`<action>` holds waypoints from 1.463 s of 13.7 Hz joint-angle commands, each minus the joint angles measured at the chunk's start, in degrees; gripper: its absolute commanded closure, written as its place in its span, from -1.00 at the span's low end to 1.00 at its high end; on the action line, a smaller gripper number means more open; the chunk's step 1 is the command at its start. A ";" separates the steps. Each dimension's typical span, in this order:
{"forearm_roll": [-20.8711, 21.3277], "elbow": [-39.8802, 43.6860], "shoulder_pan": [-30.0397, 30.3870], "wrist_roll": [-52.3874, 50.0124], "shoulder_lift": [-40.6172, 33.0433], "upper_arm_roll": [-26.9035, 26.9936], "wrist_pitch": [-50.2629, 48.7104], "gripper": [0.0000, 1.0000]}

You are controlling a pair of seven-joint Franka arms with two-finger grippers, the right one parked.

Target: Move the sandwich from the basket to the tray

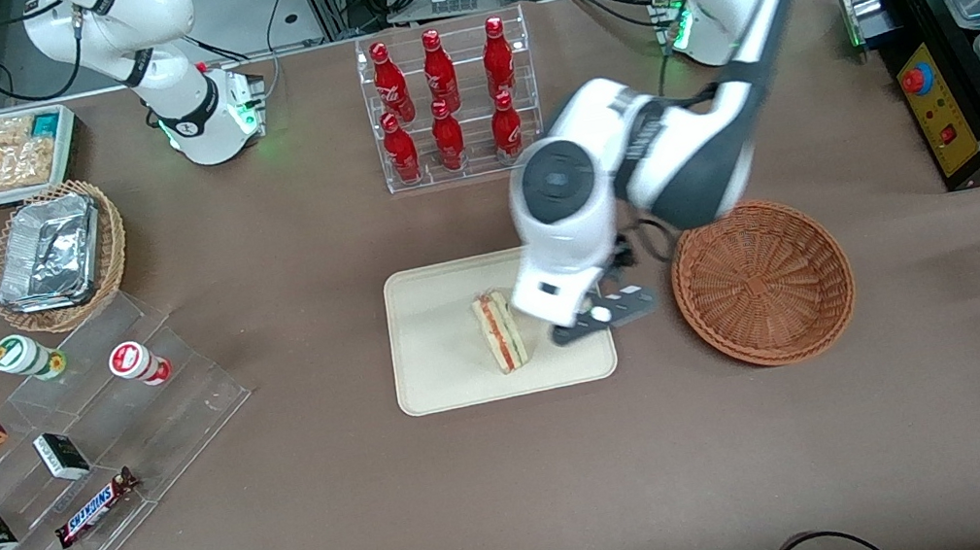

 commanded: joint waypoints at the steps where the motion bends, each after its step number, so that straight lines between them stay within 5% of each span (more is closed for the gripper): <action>1: -1.85 -8.61 6.09 8.90 -7.53 -0.57 0.05 -1.00; 8: -6.25 -24.95 19.79 33.34 -25.10 -0.31 -1.61 -1.00; 12: -8.98 -25.06 27.01 45.57 -31.53 -0.05 -9.16 -1.00; 20: -9.43 -23.75 24.66 52.80 -36.55 10.57 -13.92 -1.00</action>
